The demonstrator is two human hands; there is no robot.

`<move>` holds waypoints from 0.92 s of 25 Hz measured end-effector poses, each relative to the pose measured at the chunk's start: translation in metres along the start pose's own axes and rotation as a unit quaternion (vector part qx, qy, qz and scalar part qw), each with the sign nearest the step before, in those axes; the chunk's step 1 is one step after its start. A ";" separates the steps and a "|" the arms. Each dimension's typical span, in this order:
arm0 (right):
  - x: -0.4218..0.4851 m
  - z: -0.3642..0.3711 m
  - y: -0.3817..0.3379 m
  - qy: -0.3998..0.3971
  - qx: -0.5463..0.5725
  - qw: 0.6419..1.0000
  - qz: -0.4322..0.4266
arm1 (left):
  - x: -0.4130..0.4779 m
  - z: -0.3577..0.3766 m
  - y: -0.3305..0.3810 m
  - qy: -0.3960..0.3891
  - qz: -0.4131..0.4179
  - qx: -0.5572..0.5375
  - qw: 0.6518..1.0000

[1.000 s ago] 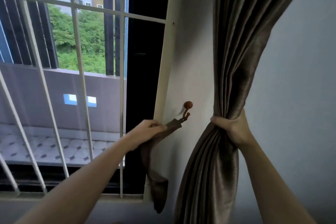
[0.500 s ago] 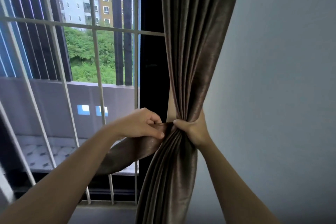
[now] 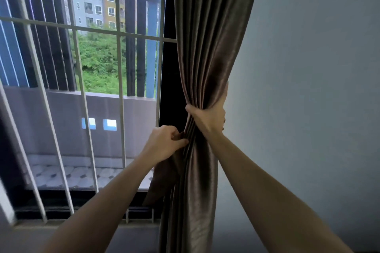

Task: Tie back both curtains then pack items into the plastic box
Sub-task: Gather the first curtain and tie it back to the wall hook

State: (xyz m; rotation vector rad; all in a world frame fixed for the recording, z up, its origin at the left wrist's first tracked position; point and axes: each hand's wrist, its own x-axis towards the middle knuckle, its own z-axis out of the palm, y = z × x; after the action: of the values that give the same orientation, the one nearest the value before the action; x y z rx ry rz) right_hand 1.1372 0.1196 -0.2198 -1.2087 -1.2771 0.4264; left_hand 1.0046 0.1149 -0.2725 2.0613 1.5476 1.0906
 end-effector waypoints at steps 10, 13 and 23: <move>0.044 -0.018 -0.034 -0.031 0.017 0.992 0.120 | -0.010 -0.036 -0.007 -0.138 -0.125 -0.009 0.982; 0.054 -0.015 -0.041 -0.070 0.025 0.988 0.138 | -0.016 -0.047 0.012 -0.129 -0.143 -0.054 0.980; 0.058 -0.018 -0.050 -0.166 -0.018 0.962 0.217 | -0.030 0.043 0.052 -0.098 -0.039 -0.153 0.983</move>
State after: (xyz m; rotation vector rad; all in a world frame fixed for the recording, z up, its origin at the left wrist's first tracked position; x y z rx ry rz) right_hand 1.1535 0.1399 -0.1459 -1.4953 -1.2981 0.9622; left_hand 1.0679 0.0769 -0.2770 1.8254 1.2664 0.9920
